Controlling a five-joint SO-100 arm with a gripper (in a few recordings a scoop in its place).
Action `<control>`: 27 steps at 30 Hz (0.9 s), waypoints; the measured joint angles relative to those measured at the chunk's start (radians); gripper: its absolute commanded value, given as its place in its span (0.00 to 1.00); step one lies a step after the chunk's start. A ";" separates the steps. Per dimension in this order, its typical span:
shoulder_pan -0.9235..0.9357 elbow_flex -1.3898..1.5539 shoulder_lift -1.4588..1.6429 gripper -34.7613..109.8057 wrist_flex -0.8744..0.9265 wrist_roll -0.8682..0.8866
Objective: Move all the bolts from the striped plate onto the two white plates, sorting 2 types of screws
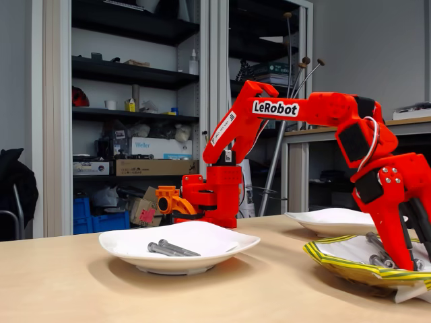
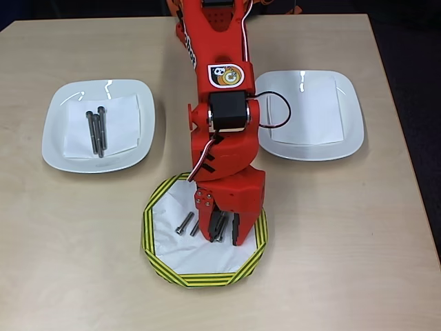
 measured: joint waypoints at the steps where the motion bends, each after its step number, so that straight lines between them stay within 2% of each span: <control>1: 0.000 0.008 0.003 0.32 0.000 -0.005; 8: 0.000 0.018 0.008 0.24 0.043 -0.035; 16: 0.002 -0.006 0.008 0.24 0.089 -0.103; 21: 0.008 -0.147 -0.029 0.24 0.244 -0.146; 27: 0.023 -0.459 -0.146 0.24 0.479 -0.206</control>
